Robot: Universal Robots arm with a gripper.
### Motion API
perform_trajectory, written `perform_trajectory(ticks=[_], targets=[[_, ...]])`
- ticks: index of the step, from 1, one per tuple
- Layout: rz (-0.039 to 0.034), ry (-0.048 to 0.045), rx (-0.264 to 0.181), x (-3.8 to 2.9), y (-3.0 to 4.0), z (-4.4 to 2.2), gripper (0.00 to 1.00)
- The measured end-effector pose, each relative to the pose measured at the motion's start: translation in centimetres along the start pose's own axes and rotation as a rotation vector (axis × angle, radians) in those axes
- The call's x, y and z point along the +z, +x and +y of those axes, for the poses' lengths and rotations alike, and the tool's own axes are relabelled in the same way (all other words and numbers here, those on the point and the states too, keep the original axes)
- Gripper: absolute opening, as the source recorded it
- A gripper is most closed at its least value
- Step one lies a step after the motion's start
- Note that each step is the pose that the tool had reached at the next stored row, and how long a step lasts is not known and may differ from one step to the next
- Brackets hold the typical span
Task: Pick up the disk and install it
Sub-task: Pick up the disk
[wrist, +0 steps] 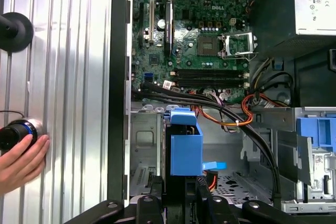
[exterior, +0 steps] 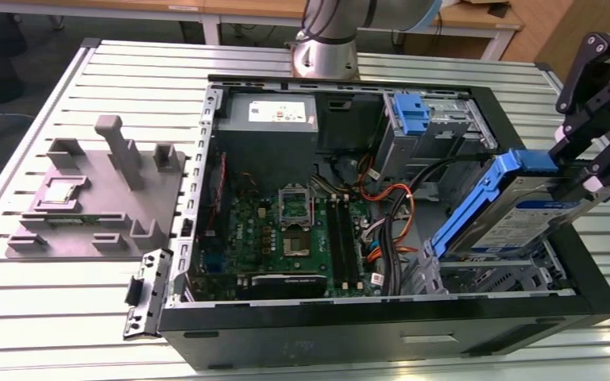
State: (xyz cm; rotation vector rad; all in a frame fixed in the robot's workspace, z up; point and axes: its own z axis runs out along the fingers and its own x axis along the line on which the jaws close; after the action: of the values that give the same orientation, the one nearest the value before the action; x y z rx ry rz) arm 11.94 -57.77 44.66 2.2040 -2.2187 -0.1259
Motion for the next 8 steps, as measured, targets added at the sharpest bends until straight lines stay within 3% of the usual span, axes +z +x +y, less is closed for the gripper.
perform_trajectory(ticks=[8], targets=[[0.0000,0.0000,0.000,0.77,0.04,-0.05,0.35]])
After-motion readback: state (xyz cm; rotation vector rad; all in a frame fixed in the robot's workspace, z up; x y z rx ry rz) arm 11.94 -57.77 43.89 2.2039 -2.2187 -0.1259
